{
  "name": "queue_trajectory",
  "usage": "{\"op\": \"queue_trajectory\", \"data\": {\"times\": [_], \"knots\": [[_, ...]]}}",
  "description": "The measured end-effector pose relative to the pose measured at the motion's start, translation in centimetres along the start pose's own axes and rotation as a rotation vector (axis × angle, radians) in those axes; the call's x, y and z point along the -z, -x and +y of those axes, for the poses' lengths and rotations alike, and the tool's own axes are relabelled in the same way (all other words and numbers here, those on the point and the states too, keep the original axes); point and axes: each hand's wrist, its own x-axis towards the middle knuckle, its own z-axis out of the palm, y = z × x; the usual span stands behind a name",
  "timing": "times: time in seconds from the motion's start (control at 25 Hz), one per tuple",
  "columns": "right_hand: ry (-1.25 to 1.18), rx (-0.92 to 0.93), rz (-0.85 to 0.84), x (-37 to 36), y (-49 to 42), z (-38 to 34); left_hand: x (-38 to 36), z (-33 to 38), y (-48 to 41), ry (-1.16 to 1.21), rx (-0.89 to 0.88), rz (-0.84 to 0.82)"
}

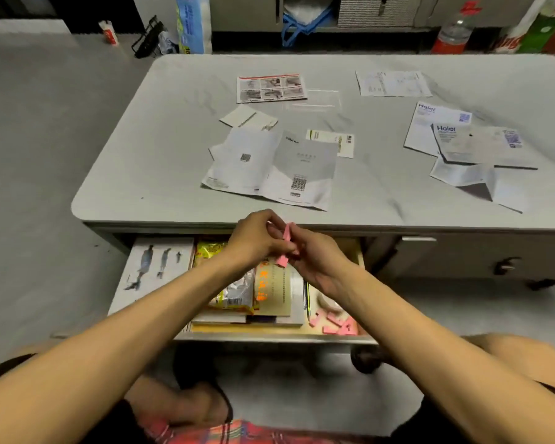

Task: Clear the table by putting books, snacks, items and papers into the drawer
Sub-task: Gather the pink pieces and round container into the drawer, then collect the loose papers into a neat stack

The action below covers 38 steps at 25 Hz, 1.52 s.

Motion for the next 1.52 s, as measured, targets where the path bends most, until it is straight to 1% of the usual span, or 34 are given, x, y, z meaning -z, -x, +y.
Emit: {"op": "queue_trajectory", "data": {"times": [0.08,0.12,0.16,0.2,0.28,0.32,0.36,0.44,0.52,0.64,0.76,0.84,0.92,1.04,1.12,1.16,1.24,1.28,1.32,1.36,1.44,1.48,1.52], "knots": [[0.030,-0.010,0.018,0.9,1.2,0.4,-1.3,0.3,1.0,-0.051,-0.026,-0.011],[0.108,-0.003,0.035,1.5,2.0,0.1,-1.8,0.7,1.4,-0.075,-0.042,-0.044],[0.256,0.024,0.063,2.5,2.4,-0.4,-2.1,1.0,1.5,-0.113,-0.062,-0.097],[0.492,0.064,0.082,3.7,2.7,-1.0,-2.3,1.4,1.7,-0.172,-0.075,-0.169],[1.083,0.116,0.075,6.4,2.9,-1.7,-2.0,1.6,1.6,-0.230,-0.045,-0.261],[1.349,0.085,0.042,7.7,2.8,-1.7,-1.8,1.4,1.3,-0.207,-0.008,-0.271],[1.570,0.004,-0.009,9.0,2.4,-1.3,-1.5,1.0,1.2,-0.166,0.030,-0.271],[1.898,-0.177,-0.137,11.3,1.7,0.2,-1.1,0.4,0.8,-0.122,0.071,-0.273],[2.051,-0.264,-0.194,12.6,1.3,1.6,-0.7,-0.3,0.4,-0.101,0.097,-0.293],[2.052,-0.318,-0.178,13.5,0.8,2.0,-0.3,-1.0,-0.3,-0.059,0.124,-0.294],[2.056,-0.375,-0.199,13.6,0.5,1.5,-0.2,-1.1,-0.7,-0.017,0.152,-0.297],[2.033,-0.367,-0.204,13.0,0.7,0.8,-0.2,-1.1,-1.0,-0.007,0.148,-0.308],[1.979,-0.313,-0.192,12.0,0.9,-0.5,0.0,-0.6,-1.3,0.016,0.132,-0.291],[1.950,-0.223,-0.187,10.0,1.0,-4.1,0.6,0.2,-2.1,0.124,0.110,-0.188],[1.782,-0.198,-0.172,8.5,0.6,-7.2,1.2,0.4,-3.4,0.205,0.108,-0.078],[1.678,-0.147,-0.136,7.7,0.1,-8.7,1.5,0.4,-4.3,0.207,0.103,-0.007],[1.531,0.058,-0.009,5.6,-1.6,-11.2,2.2,0.1,-7.0,0.081,0.077,0.176],[1.510,0.181,0.088,4.7,-2.8,-11.9,2.5,0.0,-8.4,-0.014,0.068,0.243],[1.535,0.278,0.201,3.9,-4.2,-12.4,2.8,0.1,-9.9,-0.118,0.071,0.277],[1.575,0.326,0.300,3.4,-5.5,-12.6,3.0,0.2,-11.1,-0.217,0.084,0.286],[1.611,0.343,0.394,2.4,-8.1,-12.3,2.9,0.4,-13.6,-0.390,0.113,0.259],[1.551,0.343,0.412,2.1,-9.1,-11.8,2.6,0.5,-14.4,-0.474,0.132,0.233],[1.372,0.345,0.432,1.9,-9.9,-11.5,2.2,0.5,-15.1,-0.554,0.152,0.208]]}}
